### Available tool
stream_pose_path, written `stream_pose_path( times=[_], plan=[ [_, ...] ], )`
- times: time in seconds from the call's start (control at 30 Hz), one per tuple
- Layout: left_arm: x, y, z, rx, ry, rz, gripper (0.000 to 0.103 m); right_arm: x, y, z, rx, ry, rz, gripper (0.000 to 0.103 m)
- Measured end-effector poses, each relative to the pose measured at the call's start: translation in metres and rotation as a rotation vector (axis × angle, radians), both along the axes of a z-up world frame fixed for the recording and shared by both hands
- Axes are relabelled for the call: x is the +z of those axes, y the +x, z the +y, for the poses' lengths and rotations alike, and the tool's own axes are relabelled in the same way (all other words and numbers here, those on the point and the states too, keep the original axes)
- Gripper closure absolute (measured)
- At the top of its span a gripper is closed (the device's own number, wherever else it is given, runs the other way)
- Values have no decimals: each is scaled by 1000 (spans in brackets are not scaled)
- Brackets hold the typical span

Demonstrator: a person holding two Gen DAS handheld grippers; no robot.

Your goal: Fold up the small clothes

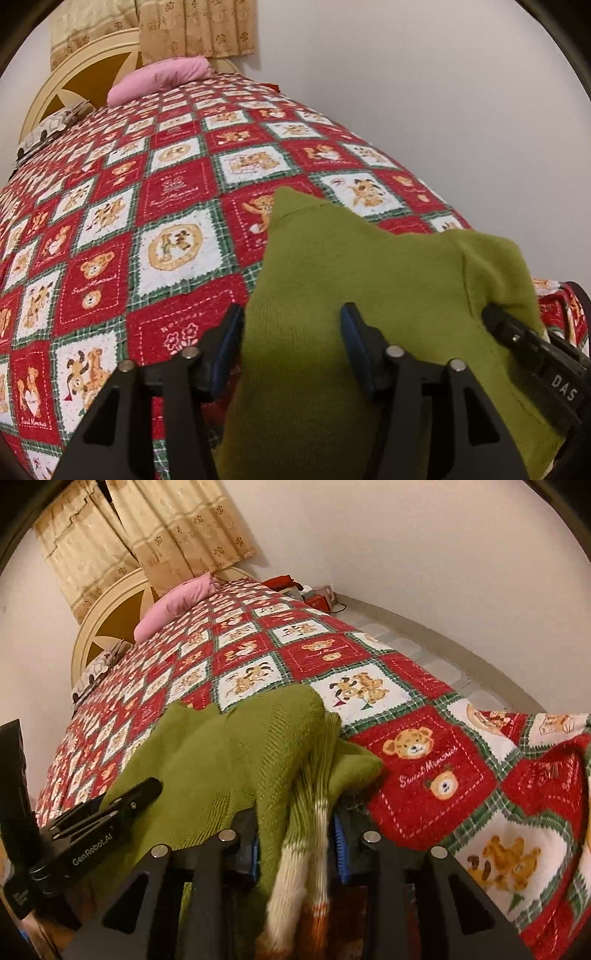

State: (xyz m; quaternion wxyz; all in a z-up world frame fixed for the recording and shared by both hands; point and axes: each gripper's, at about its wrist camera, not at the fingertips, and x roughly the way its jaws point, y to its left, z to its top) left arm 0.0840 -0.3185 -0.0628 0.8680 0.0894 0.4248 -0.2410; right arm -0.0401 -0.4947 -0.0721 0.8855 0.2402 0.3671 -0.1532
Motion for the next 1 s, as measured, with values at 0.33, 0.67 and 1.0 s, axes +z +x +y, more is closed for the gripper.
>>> stream_pose_path(
  times=[0.33,0.67,1.0],
  plan=[
    [0,-3,-1,4,26,-31,38,60,-63,42,-50,-237,-90,69],
    [1,-5,-2,12,48,-46,31,41,-73,113,99,-301,1,98],
    [13,-36,24,-82,6,-79,19,8,-64,68,-54,-203,108,98]
  ],
)
